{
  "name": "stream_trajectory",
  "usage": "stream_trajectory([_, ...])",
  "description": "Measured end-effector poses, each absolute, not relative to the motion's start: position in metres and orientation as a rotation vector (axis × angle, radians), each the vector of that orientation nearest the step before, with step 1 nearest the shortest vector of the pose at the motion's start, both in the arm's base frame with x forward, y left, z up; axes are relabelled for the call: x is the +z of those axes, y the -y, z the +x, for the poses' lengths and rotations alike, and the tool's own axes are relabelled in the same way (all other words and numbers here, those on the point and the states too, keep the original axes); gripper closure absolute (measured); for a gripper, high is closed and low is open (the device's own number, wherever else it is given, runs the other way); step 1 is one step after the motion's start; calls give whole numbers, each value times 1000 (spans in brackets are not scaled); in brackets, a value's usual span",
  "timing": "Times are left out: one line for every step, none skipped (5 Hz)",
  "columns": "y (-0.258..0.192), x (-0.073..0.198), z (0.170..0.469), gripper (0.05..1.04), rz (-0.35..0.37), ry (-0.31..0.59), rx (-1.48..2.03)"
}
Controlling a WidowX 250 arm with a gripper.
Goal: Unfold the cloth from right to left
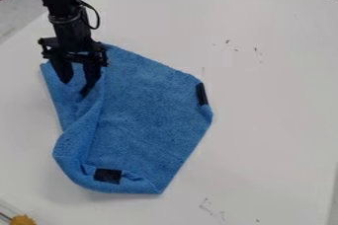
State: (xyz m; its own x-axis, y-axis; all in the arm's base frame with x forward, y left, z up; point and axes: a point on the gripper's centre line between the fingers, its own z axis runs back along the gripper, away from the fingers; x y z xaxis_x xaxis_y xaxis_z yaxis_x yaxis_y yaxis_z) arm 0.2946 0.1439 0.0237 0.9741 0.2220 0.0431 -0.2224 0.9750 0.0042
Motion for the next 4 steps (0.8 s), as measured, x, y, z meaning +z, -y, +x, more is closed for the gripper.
stream_trajectory([-143, 22, 295, 727, 1, 39, 208])
stream_trajectory([-142, 17, 293, 850, -12, 18, 214])
stream_trajectory([-142, 17, 293, 625, -8, 14, 215])
stream_trajectory([-141, 17, 293, 313, -13, 16, 221])
